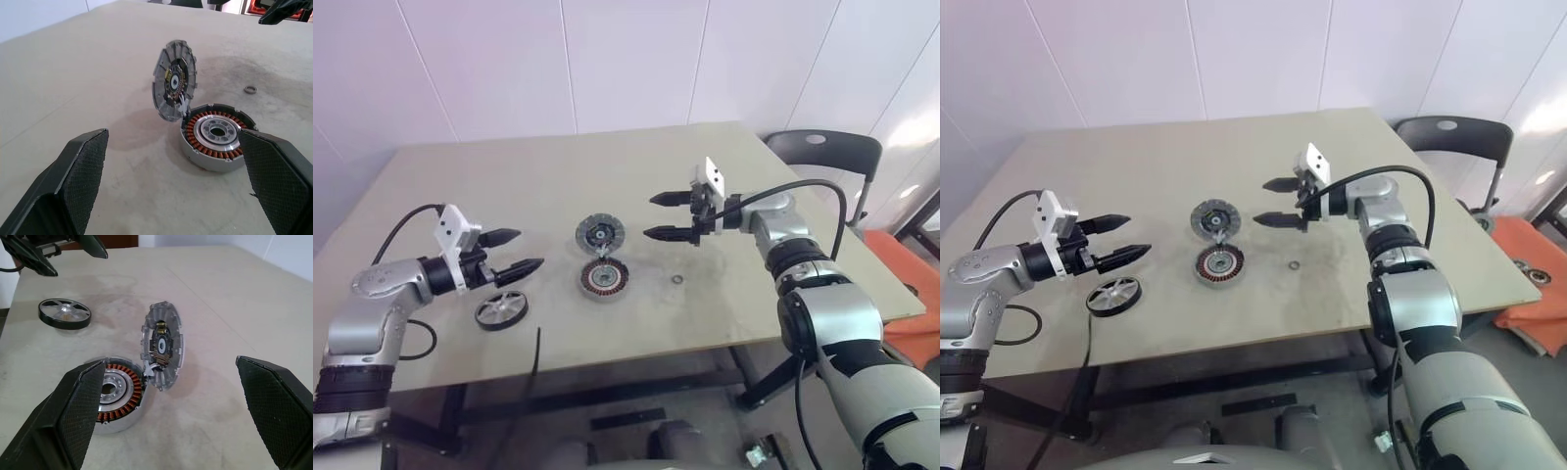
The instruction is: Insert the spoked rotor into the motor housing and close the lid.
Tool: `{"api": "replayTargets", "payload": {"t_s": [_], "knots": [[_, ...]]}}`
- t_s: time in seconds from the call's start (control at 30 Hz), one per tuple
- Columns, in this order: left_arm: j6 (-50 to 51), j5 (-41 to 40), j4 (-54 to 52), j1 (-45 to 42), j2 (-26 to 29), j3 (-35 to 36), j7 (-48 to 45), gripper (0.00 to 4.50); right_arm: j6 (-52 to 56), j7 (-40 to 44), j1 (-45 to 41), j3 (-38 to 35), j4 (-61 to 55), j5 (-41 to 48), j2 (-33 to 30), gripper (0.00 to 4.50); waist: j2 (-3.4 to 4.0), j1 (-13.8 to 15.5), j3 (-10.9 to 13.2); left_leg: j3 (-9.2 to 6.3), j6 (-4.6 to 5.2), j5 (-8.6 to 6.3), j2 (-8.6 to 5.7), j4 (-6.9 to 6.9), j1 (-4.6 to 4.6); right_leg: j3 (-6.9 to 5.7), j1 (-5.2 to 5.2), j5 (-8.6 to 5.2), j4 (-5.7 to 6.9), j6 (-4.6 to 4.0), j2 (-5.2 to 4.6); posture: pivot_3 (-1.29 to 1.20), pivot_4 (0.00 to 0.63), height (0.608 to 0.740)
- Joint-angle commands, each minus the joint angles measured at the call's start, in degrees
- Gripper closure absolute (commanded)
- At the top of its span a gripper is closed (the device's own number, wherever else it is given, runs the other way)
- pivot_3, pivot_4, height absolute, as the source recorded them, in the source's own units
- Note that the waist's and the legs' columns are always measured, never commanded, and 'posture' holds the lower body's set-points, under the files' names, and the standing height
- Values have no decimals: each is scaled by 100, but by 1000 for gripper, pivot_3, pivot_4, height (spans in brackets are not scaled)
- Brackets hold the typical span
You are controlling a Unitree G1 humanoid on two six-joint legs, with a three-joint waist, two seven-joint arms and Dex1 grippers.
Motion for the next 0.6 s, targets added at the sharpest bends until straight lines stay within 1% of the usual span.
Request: {"api": "replayTargets", "payload": {"t_s": [0.03, 0.23, 0.6], "knots": [[54, -161, -281, 9, 39, 218, 66, 0, -77, 14, -219, -75, -25, 6, 32, 8, 0, 3, 0, 0, 0, 0, 0, 0, 0, -1, 0, 0, 0, 0, -1, 0, 0, 740], [92, -220, -328, 39, 54, 242, 84, 0, -154, 169, -130, -42, -97, -6, 16, 8, 0, 1, 0, 0, 0, 0, 0, 0, 1, -1, 0, 0, 0, 0, -1, 0, 0, 740], [11, -138, -118, -134, -15, 129, 26, 0, -248, 101, -88, -65, -76, -116, -151, 8, 0, 2, 0, 0, 0, 0, -1, 0, 1, -1, 0, 0, 0, 0, 1, 0, 0, 740]]}}
